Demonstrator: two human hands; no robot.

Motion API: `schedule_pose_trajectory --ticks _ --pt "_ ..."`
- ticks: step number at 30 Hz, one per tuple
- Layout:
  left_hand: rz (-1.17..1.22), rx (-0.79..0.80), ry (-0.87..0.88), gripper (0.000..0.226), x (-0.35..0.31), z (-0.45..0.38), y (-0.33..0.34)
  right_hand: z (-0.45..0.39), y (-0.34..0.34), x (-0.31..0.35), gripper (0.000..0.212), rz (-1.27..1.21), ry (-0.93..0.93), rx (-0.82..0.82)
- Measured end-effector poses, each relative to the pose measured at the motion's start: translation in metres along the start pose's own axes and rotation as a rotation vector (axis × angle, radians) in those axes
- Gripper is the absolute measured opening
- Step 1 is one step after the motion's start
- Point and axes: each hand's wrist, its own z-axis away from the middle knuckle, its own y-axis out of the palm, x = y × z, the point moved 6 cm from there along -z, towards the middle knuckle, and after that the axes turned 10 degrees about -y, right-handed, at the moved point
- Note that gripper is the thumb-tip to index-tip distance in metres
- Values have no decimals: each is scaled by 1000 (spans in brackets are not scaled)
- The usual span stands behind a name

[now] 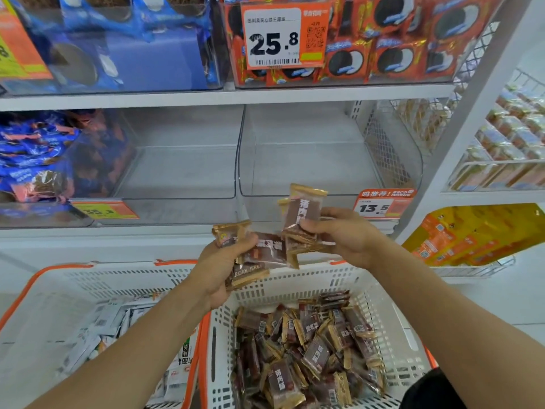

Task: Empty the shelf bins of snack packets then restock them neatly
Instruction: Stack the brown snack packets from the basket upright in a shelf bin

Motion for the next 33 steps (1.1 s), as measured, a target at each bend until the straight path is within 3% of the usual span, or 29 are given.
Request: schedule_pose_trajectory --ticks 2,5,9,13,16,21,26,33 --pt "119 -64 55 55 -5 -1 -3 2 -1 -1 30 -116 53 -18" --pt "210 -122 161 57 -13 1 -5 9 16 4 22 -276 109 85" --pt "234 -155 247 56 -19 7 -4 19 39 6 41 -432 175 157" --pt "207 -129 257 56 -17 12 2 22 47 2 28 -506 226 111" --pt "125 -60 234 40 -17 12 7 17 43 1 20 -451 163 56" --pt "-33 119 -9 53 -1 15 21 8 15 16 27 -145 -88 -83" --pt "-174 127 -51 56 10 14 28 13 23 18 27 84 -96 166" --pt "15 116 22 58 -2 9 18 13 23 9 26 -121 10 80"
